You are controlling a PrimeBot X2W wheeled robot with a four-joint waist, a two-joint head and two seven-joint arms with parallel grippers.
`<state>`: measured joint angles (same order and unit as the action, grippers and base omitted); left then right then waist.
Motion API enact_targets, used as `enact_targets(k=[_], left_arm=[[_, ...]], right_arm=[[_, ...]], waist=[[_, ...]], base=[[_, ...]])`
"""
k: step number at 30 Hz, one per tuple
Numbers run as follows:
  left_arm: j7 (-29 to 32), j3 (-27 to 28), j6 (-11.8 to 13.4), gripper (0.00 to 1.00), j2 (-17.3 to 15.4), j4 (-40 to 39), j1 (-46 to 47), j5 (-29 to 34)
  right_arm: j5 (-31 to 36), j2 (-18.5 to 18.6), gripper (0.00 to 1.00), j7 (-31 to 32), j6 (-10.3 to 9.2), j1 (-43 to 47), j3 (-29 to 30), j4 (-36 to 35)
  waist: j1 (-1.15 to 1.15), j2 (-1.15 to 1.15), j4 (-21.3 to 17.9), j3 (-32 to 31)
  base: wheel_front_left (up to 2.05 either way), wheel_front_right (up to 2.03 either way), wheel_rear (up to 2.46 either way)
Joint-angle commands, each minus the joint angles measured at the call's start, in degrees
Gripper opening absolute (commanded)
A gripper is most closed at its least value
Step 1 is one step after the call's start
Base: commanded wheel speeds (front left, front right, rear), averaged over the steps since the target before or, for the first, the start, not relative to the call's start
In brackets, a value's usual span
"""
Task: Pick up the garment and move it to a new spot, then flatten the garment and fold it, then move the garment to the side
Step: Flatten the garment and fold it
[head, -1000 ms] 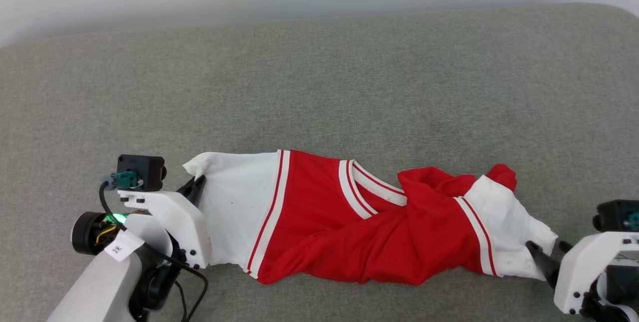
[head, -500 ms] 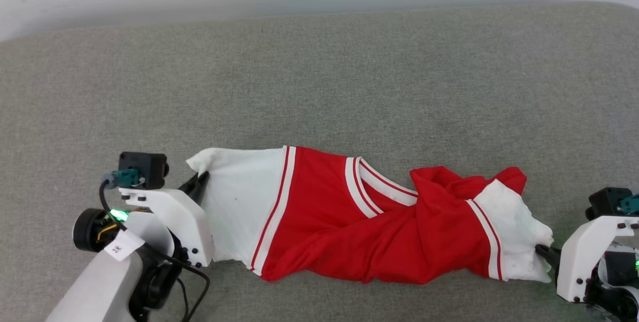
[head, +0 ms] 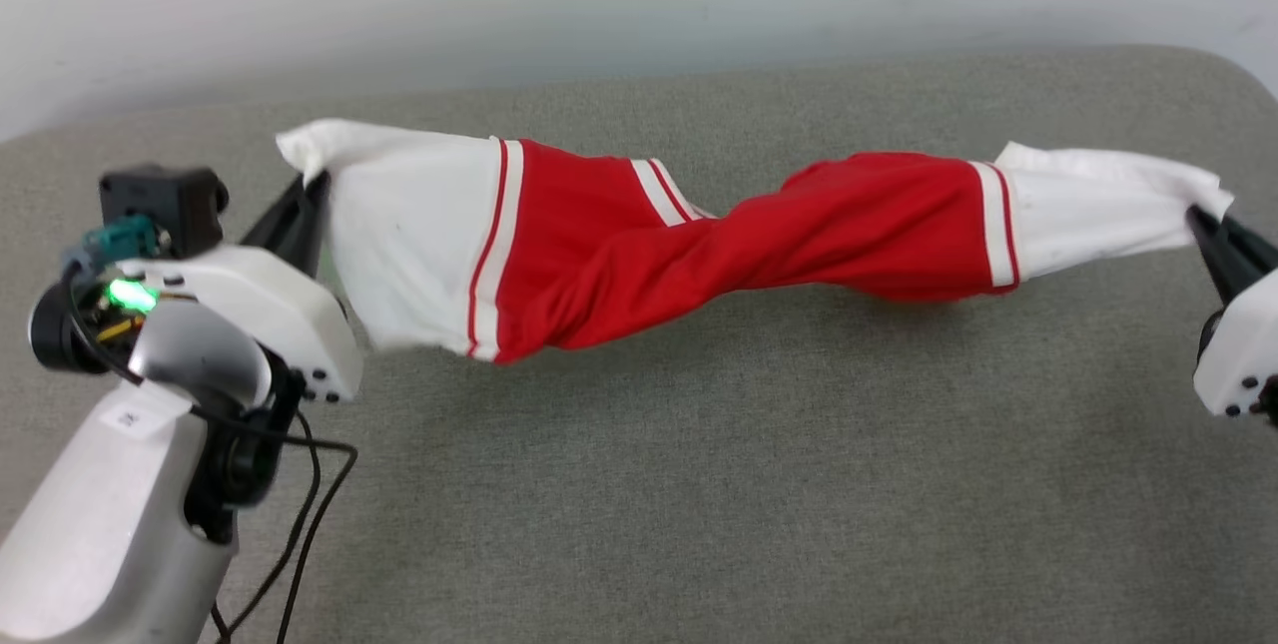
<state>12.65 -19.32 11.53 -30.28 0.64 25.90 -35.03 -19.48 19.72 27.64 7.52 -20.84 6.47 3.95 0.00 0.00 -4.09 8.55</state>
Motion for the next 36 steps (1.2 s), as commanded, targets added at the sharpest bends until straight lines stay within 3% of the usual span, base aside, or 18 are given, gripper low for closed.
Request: enact_targets(k=[1, 7, 15, 23, 25, 32, 36], left_arm=[[-0.5, 0.3, -0.2, 0.0, 0.2, 0.1, 1.1, 0.0], [-1.5, 0.8, -0.4, 0.0, 1.3, 2.0, 7.0, 0.2], [-2.9, 0.7, -2.5, 0.0, 3.7, 9.4, 19.1, 0.5], [-6.7, 0.5, -5.2, 0.0, 5.0, 20.0, 33.9, 2.8], [-9.1, 0.7, -6.2, 0.0, 5.2, 24.5, 40.2, 3.8], [-15.1, 1.2, -8.4, 0.0, 5.0, 32.4, 52.8, 5.8], [-16.6, 1.0, -9.0, 0.0, 5.2, 35.3, 56.0, 6.1]], right_arm=[[0.4, -0.5, 0.0, -0.3, -0.06, -1.1, 0.1, -0.3], [3.5, -1.3, 0.0, -2.2, -0.06, -6.6, -1.5, -0.6], [5.6, -0.6, 0.0, -3.0, -0.06, -17.3, -4.9, 1.5], [6.6, 1.0, 0.0, -6.9, -0.06, -32.0, -7.9, 8.2], [6.7, 1.3, 0.0, -9.0, -0.06, -38.9, -8.8, 12.7], [7.2, -0.2, 0.0, -15.2, -0.06, -53.8, -10.7, 22.3], [7.4, -1.4, 0.0, -17.6, -0.06, -57.7, -11.6, 26.0]], waist=[[0.0, 0.0, 0.0, -0.7], [0.0, 0.0, 0.0, -1.9], [0.0, 0.0, 1.1, 0.7], [0.0, 0.0, 1.5, 7.1], [0.0, 0.0, 1.3, 9.9], [0.0, 0.0, -0.1, 16.8], [0.0, 0.0, -0.6, 19.5]], base=[[0.0, 0.0, 0.0], [0.0, 0.0, 0.0], [0.0, 0.0, 0.0], [0.0, 0.0, 0.0], [0.0, 0.0, 0.0], [0.0, 0.0, 0.0], [0.0, 0.0, 0.0]])
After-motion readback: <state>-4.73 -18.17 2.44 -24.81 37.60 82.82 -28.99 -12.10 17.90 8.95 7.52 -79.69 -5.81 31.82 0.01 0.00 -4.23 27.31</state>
